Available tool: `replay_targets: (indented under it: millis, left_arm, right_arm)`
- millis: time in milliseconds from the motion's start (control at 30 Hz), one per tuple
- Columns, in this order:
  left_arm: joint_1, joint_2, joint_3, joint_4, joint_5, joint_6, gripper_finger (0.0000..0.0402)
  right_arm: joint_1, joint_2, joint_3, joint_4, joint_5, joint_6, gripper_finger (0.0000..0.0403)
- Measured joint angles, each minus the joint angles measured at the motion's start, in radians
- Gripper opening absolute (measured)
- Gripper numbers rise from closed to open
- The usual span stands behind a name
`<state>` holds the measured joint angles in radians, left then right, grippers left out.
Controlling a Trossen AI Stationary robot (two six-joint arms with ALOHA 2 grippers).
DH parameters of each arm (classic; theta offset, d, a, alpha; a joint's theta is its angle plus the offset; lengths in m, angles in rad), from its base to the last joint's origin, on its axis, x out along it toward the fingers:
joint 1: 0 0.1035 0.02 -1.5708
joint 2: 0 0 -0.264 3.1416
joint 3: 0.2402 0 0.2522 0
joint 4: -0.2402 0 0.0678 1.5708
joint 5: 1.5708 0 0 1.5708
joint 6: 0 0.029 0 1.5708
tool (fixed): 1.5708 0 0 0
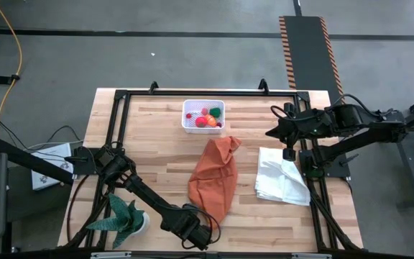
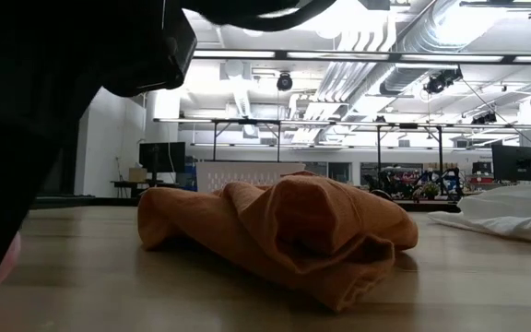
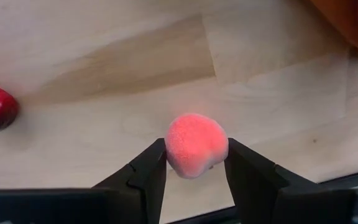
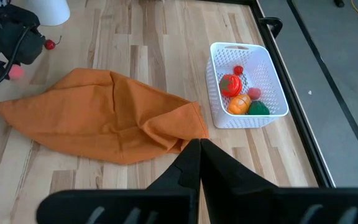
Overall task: Pick and placing Produce into tupperware
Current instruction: Put the pink peach into the white basket
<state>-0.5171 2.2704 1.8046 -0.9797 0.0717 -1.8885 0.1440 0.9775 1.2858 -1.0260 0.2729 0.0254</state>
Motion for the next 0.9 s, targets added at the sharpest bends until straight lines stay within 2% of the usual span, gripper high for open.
replay_targets:
  millis: [500, 733, 900]
  left_arm:
    - [0.002, -0.014, 0.001, 0.036, 0.018, 0.027, 0.014]
    - [0.016, -0.053, 0.001, -0.015, 0.036, 0.053, 0.014]
    - [0.029, -0.092, 0.001, -0.041, 0.004, 0.062, 0.014]
  right_arm:
    - [0.0, 0.0, 0.0, 0.0, 0.0, 0.0, 0.0]
    - [0.0, 0.0, 0.0, 0.006, 0.001, 0.0, 0.0]
    - [0.0, 0.0, 0.0, 0.008, 0.003, 0.0, 0.0]
